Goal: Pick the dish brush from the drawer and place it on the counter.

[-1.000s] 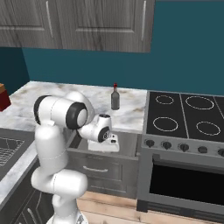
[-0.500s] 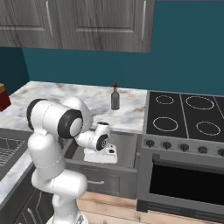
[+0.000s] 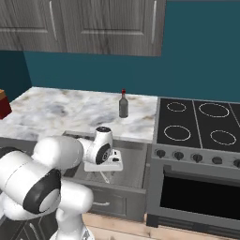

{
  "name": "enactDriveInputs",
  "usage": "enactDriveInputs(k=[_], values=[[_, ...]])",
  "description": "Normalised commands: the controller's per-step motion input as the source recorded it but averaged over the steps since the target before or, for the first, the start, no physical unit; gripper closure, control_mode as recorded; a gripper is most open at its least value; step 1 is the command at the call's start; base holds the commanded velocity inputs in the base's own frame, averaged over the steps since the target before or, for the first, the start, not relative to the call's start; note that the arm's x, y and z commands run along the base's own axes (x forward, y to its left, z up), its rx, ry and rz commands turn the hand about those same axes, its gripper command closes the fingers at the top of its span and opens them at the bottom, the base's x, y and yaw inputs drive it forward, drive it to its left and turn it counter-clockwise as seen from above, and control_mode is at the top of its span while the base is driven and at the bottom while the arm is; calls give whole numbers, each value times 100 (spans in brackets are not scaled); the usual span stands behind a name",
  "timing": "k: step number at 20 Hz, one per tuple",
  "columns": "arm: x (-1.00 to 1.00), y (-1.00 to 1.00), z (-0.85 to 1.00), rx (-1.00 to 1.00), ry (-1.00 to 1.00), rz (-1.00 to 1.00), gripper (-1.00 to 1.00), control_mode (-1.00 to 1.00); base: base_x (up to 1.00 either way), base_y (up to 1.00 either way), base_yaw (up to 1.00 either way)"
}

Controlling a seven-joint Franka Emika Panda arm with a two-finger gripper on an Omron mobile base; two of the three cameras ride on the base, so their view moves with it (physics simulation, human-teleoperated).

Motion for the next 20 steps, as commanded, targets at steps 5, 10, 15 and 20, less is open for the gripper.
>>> enactDriveInputs(k=[5, 10, 15, 20], values=[[61, 0, 56, 0, -1, 0, -100, -100, 0, 0, 0], [58, 6, -10, 0, 0, 3, -100, -100, 0, 0, 0], [48, 11, -44, 0, 3, 3, -100, -100, 0, 0, 0], [42, 1, -54, 0, 8, 7, -100, -100, 0, 0, 0]])
